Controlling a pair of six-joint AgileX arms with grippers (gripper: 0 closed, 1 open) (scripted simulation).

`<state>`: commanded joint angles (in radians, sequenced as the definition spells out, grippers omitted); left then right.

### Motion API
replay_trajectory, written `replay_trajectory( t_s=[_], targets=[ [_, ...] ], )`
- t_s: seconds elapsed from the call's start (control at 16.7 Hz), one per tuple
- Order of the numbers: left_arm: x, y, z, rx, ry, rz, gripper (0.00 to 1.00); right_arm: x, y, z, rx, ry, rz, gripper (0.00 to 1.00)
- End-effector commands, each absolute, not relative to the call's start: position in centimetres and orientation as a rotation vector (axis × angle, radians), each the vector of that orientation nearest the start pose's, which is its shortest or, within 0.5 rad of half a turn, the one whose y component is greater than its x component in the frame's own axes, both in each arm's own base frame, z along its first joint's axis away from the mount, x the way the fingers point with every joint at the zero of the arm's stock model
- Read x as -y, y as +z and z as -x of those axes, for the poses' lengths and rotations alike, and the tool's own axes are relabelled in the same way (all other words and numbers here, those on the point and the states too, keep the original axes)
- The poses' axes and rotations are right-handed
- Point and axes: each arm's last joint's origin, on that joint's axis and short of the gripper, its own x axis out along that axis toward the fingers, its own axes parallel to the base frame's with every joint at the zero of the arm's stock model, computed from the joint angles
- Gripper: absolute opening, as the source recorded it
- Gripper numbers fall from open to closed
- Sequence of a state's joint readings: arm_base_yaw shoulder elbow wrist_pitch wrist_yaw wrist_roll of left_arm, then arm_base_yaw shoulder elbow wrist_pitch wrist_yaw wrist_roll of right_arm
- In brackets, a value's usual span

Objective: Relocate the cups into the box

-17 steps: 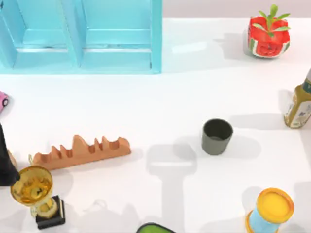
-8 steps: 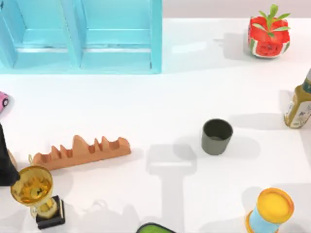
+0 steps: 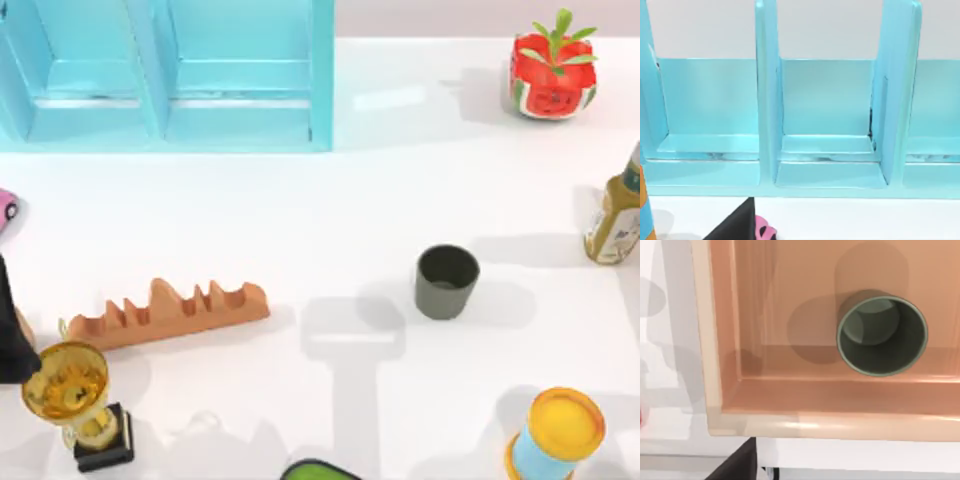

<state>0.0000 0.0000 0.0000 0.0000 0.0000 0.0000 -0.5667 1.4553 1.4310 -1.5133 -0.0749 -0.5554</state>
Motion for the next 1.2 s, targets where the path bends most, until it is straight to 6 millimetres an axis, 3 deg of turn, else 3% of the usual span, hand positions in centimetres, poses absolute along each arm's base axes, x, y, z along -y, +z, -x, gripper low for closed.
replay_trajectory(
  t_s=[0.24,0.48,0.66,0.84,1.02,1.2],
  targets=[
    [0.1,16.0,-10.6,0.0,0.0,0.0,1.0,12.2,31.6,-21.9,-1.51,0.03,-0.044,1.0],
    [0.1,16.0,-10.6,0.0,0.0,0.0,1.0,8.8,31.2,-26.0,-1.532,0.039,-0.032,1.0],
    [0.1,16.0,-10.6,0.0,0.0,0.0,1.0,3.6,30.4,-29.9,-1.555,0.052,-0.008,1.0],
    [0.1,16.0,-10.6,0.0,0.0,0.0,1.0,-3.0,28.9,-32.8,-1.581,0.059,0.02,1.0],
    [0.1,16.0,-10.6,0.0,0.0,0.0,1.0,-9.3,27.0,-34.3,-1.602,0.042,0.031,1.0],
    [0.1,16.0,-10.6,0.0,0.0,0.0,1.0,-14.0,25.3,-35.0,-1.603,0.014,0.021,1.0]
  ],
)
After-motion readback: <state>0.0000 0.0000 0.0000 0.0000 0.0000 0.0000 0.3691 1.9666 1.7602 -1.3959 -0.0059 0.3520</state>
